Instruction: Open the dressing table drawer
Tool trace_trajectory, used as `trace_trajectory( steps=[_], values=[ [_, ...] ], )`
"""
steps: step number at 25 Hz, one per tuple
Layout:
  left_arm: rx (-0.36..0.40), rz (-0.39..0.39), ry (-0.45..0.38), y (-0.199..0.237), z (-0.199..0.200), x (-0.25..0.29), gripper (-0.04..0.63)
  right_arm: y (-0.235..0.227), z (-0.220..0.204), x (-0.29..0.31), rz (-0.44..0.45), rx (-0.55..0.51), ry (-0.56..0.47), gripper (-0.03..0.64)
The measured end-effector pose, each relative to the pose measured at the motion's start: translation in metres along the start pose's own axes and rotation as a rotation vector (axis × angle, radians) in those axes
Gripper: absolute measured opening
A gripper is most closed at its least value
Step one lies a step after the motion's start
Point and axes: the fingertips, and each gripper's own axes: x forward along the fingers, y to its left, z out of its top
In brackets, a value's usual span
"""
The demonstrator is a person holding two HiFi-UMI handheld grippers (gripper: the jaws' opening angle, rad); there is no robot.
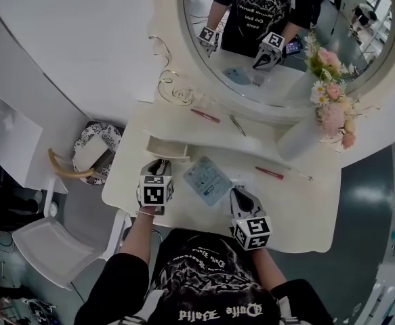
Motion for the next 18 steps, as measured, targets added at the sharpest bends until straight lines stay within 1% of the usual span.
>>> trace_trajectory(
  steps=[18],
  values=[
    [-0.001,-0.001,-0.018,-0.0014,-0.0041,-0.0047,0.101,-0.001,-0.0004,-0.0008,-0.002,0.004,-0.001,0.011]
  ],
)
